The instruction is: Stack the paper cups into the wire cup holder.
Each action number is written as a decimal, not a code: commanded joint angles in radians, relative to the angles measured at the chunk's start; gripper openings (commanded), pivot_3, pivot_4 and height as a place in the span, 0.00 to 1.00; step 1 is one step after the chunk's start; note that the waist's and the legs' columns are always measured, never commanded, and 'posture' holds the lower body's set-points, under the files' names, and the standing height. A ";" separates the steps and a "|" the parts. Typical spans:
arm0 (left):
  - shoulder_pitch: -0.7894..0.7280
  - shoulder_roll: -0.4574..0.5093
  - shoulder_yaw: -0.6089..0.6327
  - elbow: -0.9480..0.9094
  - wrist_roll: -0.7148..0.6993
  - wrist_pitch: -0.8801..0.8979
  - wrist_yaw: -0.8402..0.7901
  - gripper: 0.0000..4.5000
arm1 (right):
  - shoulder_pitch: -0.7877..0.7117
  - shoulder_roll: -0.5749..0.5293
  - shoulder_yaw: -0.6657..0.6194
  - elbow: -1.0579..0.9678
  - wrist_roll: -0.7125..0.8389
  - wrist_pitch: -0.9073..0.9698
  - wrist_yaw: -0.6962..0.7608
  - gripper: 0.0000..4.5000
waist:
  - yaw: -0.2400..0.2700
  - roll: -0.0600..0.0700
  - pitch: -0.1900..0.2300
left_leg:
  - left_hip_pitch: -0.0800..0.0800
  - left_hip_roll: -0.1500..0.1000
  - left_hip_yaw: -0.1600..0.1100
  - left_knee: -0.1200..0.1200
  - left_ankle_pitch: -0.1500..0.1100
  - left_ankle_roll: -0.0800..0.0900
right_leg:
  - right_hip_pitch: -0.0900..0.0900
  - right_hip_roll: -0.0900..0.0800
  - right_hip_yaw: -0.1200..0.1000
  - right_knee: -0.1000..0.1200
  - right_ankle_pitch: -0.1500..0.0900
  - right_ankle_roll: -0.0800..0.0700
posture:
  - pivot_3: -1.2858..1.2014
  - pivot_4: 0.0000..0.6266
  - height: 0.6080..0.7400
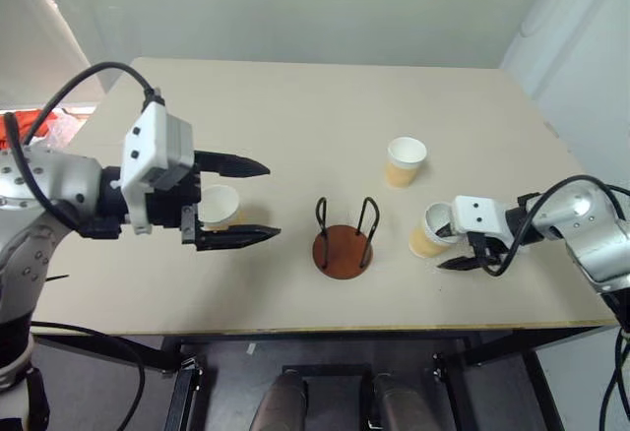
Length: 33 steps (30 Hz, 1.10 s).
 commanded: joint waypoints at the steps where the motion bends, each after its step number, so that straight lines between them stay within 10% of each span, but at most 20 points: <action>1: 0.004 0.025 0.004 0.005 0.019 -0.024 0.017 1.00 | -0.036 -0.012 -0.022 0.016 -0.024 -0.031 0.005 0.34 | 0.000 0.000 0.000 | 0.000 0.000 0.000 0.000 0.000 0.000 | 0.000 0.000 0.000 0.000 0.000 0.000 | 0.52 0.24 1.00; 6: 0.011 0.026 -0.010 0.019 0.031 -0.042 0.026 1.00 | -0.082 -0.012 -0.042 0.007 0.013 -0.034 0.058 0.01 | 0.000 0.000 0.000 | 0.000 0.001 0.000 0.000 -0.002 -0.001 | 0.000 0.000 -0.001 0.000 0.000 -0.001 | 0.52 0.24 1.00; 19: -0.012 0.050 0.006 0.089 0.031 -0.115 -0.030 1.00 | -0.560 0.122 -0.086 0.097 0.250 -0.053 0.259 0.01 | -0.009 0.001 0.000 | -0.001 0.004 0.000 -0.003 -0.003 -0.001 | -0.005 0.003 -0.002 0.002 -0.005 -0.009 | 0.52 0.24 1.00; 33: 0.072 0.069 0.074 0.043 -0.002 -0.099 -0.012 1.00 | -0.543 0.236 0.130 0.089 0.188 -0.216 0.260 0.01 | -0.012 0.001 0.001 | -0.001 0.007 0.000 -0.007 -0.004 -0.004 | -0.009 0.003 -0.005 0.011 -0.009 -0.015 | 0.52 0.24 1.00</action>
